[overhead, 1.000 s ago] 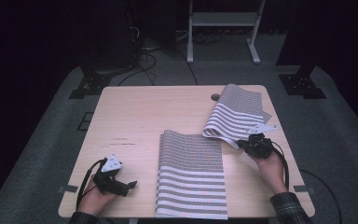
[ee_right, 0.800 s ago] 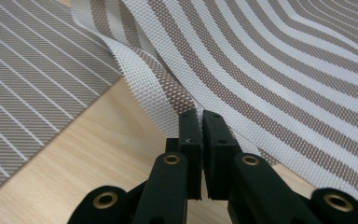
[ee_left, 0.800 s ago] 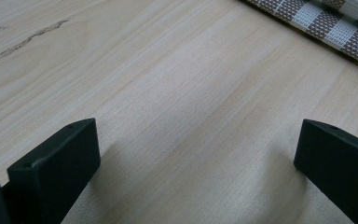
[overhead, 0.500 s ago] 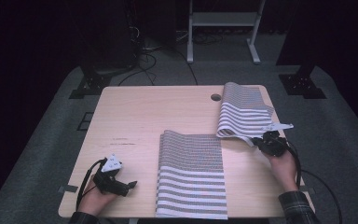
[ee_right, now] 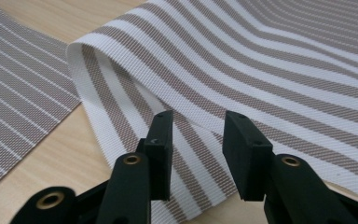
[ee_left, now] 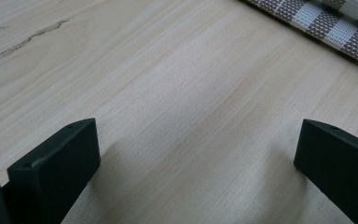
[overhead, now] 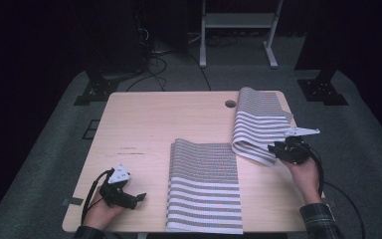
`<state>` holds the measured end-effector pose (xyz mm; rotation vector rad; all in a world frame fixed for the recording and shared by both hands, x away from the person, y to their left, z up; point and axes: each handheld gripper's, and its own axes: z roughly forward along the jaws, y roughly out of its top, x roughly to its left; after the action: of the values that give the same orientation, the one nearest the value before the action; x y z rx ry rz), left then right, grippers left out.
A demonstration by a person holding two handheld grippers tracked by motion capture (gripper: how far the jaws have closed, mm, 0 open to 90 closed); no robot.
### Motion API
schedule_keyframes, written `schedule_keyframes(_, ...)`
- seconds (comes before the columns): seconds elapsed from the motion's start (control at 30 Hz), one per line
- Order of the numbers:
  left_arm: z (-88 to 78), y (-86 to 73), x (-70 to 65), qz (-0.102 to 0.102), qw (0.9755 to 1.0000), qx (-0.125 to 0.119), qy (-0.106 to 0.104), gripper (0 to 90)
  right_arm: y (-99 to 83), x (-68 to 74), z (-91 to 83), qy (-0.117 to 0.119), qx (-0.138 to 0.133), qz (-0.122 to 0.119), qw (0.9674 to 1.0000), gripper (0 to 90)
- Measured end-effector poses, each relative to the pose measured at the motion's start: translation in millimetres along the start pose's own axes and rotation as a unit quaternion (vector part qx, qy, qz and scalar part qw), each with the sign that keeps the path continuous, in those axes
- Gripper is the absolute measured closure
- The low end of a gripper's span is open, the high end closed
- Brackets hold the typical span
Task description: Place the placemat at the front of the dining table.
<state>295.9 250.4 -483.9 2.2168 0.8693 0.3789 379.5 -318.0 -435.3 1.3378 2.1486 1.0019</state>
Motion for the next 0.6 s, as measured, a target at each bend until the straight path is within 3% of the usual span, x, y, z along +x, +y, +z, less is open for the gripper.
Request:
schedule_keyframes(0.17, 0.0, 0.1, 0.0, 0.000, 1.0000, 0.000, 0.000, 0.0, 1.5, -10.0, 3.6, -0.024, 0.009, 0.001, 0.9997, 58.8)
schedule_keyframes(0.6, 0.0, 0.1, 0.2, 0.000, 1.0000, 0.001, 0.000, 0.0, -5.5, -45.9, 9.4, -0.070, 0.023, 0.036, 0.9966, 51.5)
